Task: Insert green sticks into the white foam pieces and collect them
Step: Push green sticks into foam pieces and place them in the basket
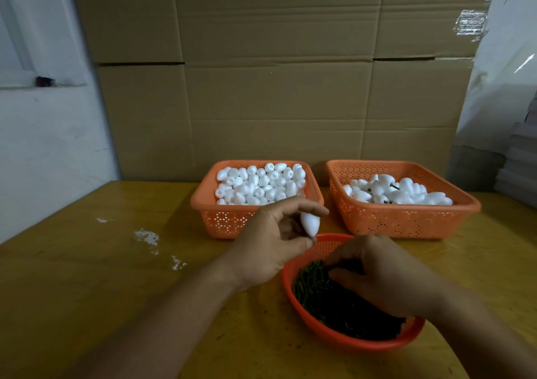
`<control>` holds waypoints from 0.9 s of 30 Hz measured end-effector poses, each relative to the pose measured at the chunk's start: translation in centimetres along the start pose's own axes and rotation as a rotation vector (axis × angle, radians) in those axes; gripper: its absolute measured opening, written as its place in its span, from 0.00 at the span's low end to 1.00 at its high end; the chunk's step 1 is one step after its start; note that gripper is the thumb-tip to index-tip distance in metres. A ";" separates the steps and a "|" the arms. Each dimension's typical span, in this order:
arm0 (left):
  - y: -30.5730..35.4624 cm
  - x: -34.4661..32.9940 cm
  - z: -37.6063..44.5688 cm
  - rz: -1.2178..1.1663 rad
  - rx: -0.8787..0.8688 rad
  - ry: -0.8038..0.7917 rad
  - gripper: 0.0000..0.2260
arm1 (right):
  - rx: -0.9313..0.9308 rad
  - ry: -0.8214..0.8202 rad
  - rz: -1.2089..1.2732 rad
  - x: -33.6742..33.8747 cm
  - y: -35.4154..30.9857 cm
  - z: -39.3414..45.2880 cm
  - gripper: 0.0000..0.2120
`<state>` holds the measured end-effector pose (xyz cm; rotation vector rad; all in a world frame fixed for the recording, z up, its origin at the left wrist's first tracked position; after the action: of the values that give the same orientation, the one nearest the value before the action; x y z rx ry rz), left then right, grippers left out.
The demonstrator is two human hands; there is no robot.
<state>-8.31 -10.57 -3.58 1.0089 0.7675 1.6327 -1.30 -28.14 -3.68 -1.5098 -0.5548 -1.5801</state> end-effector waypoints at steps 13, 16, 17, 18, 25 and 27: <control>0.7 -2.1 -1.7 0.240 -0.097 -0.078 0.12 | -0.062 -0.203 -0.202 -1.0 -0.9 -0.5 0.14; 0.5 -1.9 -1.7 0.320 -0.098 -0.042 0.11 | -0.090 -0.204 -0.229 -1.3 -1.1 -0.3 0.12; 0.4 -1.9 -1.7 0.326 -0.095 -0.023 0.10 | -0.099 -0.203 -0.237 -1.4 -1.1 -0.2 0.12; 0.3 -1.8 -1.7 0.322 -0.089 -0.004 0.10 | -0.103 -0.202 -0.238 -1.4 -1.1 -0.2 0.12; -0.3 -1.5 -1.2 0.041 0.020 0.118 0.09 | -0.028 -0.228 -0.211 -1.5 -1.7 -0.2 0.14; -0.3 -1.5 -1.2 -0.107 0.080 0.131 0.09 | -0.013 -0.233 -0.227 -1.6 -1.9 -0.2 0.14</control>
<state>-9.04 -11.92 -4.73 0.9079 0.9654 1.5974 -3.13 -26.82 -4.83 -1.7013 -0.8750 -1.5870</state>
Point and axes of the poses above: each hand's wrist, its own z-axis towards the middle knuckle, its own x-axis out of the back of the hand, y = z × x, the point moved 3 cm from there along z, towards the middle knuckle, and after that the axes turned 2 degrees about -z, right-handed, at the moved point
